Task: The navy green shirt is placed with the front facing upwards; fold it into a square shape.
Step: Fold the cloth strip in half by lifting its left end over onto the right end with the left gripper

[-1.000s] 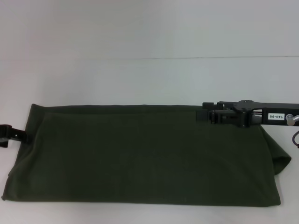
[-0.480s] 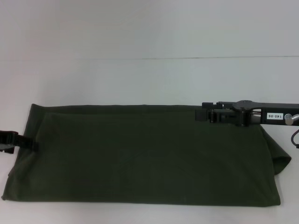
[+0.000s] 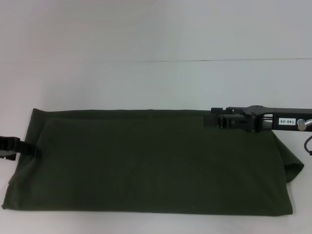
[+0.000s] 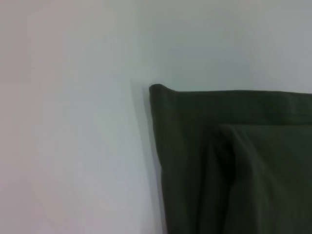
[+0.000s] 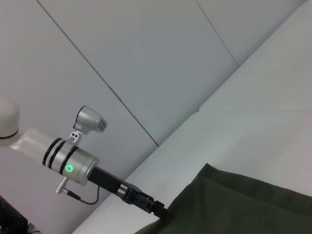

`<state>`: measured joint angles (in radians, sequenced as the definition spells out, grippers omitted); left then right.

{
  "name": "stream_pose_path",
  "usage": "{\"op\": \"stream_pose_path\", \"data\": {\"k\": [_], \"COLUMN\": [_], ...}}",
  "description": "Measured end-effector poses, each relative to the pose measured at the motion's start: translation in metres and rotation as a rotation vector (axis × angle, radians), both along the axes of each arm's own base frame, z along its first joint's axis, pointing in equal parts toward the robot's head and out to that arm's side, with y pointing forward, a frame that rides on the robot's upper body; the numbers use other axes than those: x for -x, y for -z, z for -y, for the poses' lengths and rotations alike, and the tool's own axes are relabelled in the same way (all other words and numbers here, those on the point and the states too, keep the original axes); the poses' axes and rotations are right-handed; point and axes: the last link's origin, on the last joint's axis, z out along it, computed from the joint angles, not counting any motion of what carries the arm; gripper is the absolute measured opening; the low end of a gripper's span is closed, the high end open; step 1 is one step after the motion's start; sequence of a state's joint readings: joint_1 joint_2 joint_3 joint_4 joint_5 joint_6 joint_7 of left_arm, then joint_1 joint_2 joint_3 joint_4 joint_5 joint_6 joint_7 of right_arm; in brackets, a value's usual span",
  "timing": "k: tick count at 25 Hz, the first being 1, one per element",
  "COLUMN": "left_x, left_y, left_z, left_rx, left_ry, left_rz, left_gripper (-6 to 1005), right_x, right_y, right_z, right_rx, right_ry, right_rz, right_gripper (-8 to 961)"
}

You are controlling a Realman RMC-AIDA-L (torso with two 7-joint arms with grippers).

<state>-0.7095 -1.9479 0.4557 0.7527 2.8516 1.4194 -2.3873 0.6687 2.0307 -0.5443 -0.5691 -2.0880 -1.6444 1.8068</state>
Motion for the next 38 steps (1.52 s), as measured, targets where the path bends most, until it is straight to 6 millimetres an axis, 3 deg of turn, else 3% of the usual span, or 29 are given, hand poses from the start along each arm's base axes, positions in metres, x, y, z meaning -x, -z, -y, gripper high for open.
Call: {"op": "stream_pose_path", "data": {"k": [38], "left_x": [0.0017], "left_y": [0.0098], "left_z": [-0.0012], "left_rx": [0.017], "left_ry": [0.023], "left_rz": [-0.047], "left_gripper": [835], "right_x": [0.0030], "right_y": [0.0015], "right_z": [0.0009], "right_rx": [0.035], "right_ry": [0.000], "right_rz": [0.004], "right_gripper": [715]}}
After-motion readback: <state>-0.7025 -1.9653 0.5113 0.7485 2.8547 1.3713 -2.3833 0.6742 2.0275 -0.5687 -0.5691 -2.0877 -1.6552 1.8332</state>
